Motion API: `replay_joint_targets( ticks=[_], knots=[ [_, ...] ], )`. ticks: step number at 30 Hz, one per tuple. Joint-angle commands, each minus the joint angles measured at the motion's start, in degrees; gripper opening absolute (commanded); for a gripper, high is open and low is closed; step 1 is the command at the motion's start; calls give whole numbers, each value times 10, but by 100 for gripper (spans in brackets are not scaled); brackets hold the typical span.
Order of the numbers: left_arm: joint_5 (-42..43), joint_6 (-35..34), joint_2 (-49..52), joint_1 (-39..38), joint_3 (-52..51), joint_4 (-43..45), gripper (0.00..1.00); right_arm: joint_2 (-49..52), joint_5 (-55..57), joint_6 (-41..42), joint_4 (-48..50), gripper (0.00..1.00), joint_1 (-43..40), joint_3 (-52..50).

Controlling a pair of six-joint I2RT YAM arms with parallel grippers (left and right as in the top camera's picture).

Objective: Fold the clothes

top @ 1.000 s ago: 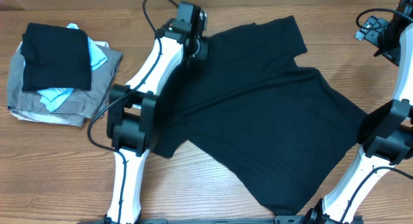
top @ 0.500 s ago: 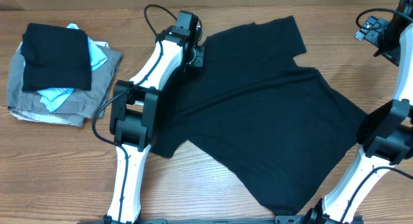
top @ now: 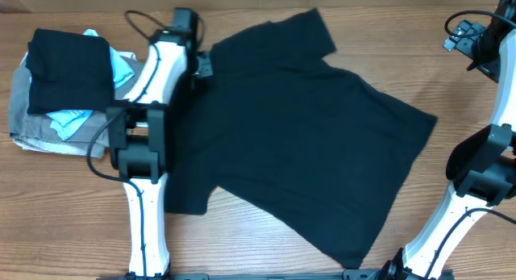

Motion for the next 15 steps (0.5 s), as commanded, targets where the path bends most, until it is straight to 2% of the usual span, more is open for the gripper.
replay_joint_targets(
  ticks=[1,10,15],
  knots=[
    [0,-49,30,23,-19,-21,4,-12,5,3,1,100,1,11],
    [80,6,-11,6,86,-16,4,-12,5,3,1,100,1,11],
    [117,52,-14,-36,129,47,4,-12,5,3,1,100,1,11]
  ],
)
